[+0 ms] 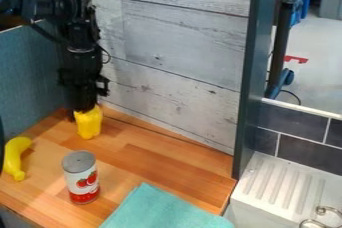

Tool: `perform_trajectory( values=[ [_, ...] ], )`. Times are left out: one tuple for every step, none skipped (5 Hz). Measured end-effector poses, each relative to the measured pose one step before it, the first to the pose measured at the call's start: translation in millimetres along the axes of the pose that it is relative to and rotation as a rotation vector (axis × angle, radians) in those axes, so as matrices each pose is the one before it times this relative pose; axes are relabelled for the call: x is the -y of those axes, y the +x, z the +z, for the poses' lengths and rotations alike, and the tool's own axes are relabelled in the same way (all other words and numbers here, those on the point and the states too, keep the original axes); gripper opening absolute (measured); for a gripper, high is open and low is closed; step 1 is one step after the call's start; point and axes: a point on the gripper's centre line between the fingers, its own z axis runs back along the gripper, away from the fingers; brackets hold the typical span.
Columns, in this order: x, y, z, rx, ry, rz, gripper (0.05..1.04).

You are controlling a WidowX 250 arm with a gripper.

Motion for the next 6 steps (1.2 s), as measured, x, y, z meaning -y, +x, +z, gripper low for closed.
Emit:
perform_trajectory(
  values=[
    [-0.46, -4.71, -2.28, -0.0188, 0.0033, 0.0034, 0.114],
    [5.88, -21.0, 3.0, -0.0229, -0.0032, -0.0009, 0.106],
    [6.01, -38.85, 27.42, 0.0205, 0.015, 0.0177, 0.106],
    [-13.21, -34.3, 4.35, 0.0178, -0.0495, 0.0535, 0.106],
    [-13.62, -13.27, -7.02, -0.0173, -0.0373, 0.0311, 0.106],
    [-3.21, 2.57, -3.99, 0.0099, -0.0214, -0.016, 0.106]
  ],
)
